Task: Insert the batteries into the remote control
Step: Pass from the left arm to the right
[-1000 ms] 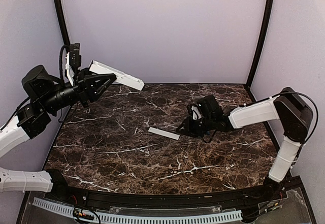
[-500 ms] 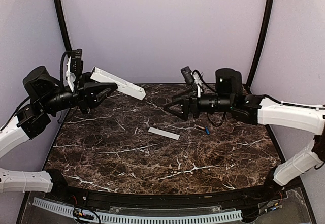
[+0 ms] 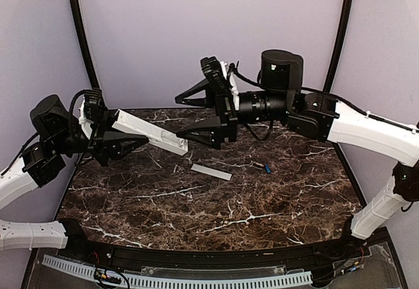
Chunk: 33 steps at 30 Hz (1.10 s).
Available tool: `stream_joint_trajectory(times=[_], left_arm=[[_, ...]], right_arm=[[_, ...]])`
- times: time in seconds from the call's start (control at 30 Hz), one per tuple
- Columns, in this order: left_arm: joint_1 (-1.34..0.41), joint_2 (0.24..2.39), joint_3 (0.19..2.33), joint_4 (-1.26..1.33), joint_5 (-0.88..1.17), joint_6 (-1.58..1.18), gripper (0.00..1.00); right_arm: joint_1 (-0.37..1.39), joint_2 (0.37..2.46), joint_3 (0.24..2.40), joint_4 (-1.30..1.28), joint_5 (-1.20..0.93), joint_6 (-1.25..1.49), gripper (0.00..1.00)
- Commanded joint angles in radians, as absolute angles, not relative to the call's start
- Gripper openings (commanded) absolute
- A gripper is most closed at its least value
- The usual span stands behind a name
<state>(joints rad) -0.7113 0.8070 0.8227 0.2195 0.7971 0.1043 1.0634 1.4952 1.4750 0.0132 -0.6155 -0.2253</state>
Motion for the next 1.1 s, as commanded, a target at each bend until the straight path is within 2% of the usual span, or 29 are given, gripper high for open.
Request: stream_joint_trajectory(times=[0.0, 0.13, 0.23, 0.33, 0.5, 0.67, 0.73, 0.8, 0.87, 0.9, 0.97, 1.07], left_arm=[[-0.719, 0.798, 0.809, 0.24, 0.815, 0.149, 0.0], [-0.722, 0.813, 0.814, 0.24, 0.815, 0.148, 0.0], [-0.723, 0.814, 0.814, 0.241, 0.807, 0.148, 0.0], [-0.723, 0.815, 0.814, 0.236, 0.792, 0.151, 0.0], [-0.727, 0.819, 0.814, 0.234, 0.769, 0.149, 0.0], [-0.728, 0.819, 0.813, 0.228, 0.763, 0.149, 0.0], [-0.729, 0.819, 0.812, 0.225, 0.746, 0.144, 0.0], [-0.73, 0.819, 0.812, 0.227, 0.72, 0.13, 0.0], [-0.73, 0.817, 0.814, 0.232, 0.676, 0.101, 0.31], [-0.729, 0.817, 0.814, 0.236, 0.661, 0.072, 0.74], [-0.73, 0.814, 0.816, 0.239, 0.631, 0.043, 0.96], [-0.729, 0.789, 0.815, 0.256, 0.539, 0.008, 0.99]], right_arm=[[1.105, 1.541, 1.572, -0.18, -0.531, -0.32, 0.77], [1.129, 1.585, 1.598, -0.208, -0.472, -0.328, 0.69], [1.132, 1.601, 1.6, -0.201, -0.486, -0.32, 0.66], [1.133, 1.614, 1.603, -0.198, -0.495, -0.318, 0.57], [1.139, 1.641, 1.631, -0.222, -0.499, -0.32, 0.49], [1.14, 1.637, 1.627, -0.215, -0.507, -0.32, 0.26], [1.139, 1.634, 1.622, -0.221, -0.51, -0.319, 0.15], [1.137, 1.63, 1.613, -0.237, -0.493, -0.324, 0.0], [1.133, 1.623, 1.595, -0.256, -0.457, -0.327, 0.0], [1.13, 1.616, 1.581, -0.269, -0.435, -0.328, 0.0], [1.116, 1.605, 1.547, -0.304, -0.376, -0.323, 0.0], [1.092, 1.61, 1.48, -0.4, -0.267, -0.306, 0.0]])
